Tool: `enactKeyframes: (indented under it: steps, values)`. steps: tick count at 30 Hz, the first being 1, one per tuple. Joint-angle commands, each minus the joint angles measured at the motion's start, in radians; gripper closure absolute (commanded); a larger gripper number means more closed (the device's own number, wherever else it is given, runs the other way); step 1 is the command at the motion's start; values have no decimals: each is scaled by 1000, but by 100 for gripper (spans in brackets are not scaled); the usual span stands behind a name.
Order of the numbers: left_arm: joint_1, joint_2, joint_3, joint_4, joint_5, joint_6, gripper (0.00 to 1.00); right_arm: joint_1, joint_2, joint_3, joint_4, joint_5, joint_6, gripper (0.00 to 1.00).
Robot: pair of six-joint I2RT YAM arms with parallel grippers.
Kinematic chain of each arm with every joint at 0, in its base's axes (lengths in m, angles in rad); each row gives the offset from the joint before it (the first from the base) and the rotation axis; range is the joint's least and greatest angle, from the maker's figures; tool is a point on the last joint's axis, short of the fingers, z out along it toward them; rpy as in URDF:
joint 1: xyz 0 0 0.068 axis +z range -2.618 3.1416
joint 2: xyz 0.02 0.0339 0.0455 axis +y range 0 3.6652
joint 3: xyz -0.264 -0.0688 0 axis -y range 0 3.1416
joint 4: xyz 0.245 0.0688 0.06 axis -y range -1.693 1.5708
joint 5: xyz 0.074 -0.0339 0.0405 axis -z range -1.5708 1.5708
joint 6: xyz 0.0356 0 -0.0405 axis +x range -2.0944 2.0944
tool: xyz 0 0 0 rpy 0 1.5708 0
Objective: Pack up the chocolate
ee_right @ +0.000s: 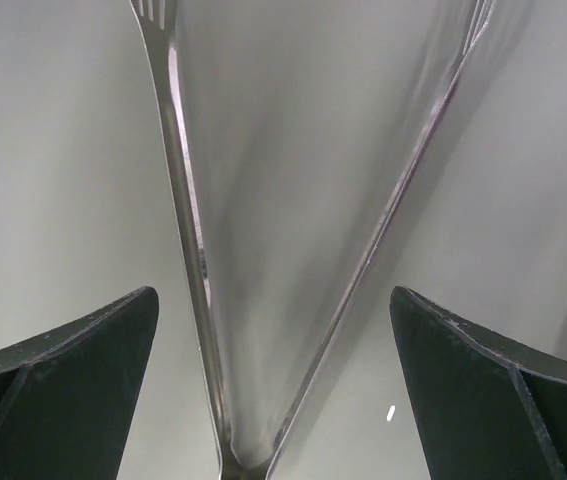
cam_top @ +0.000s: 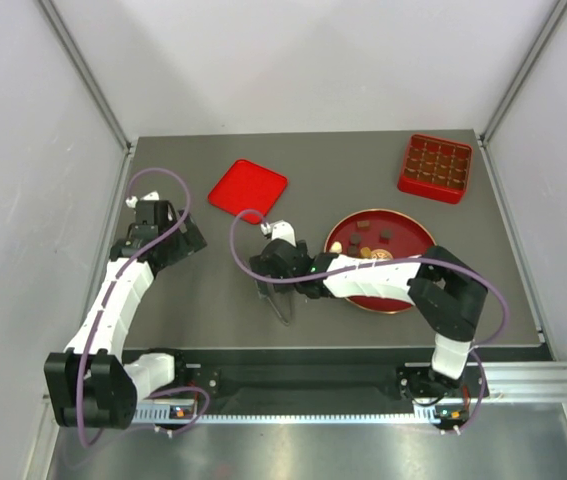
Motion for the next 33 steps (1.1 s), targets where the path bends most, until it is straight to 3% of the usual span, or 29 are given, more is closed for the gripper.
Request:
enactKeyframes:
  steps: [1,33]
  values:
    - [6,-3,-1,28,13,15,1,28,29,51,51,49,-19,0]
    - [7,1,-11,48,60,18,1,88,176,86,22,195,80,2]
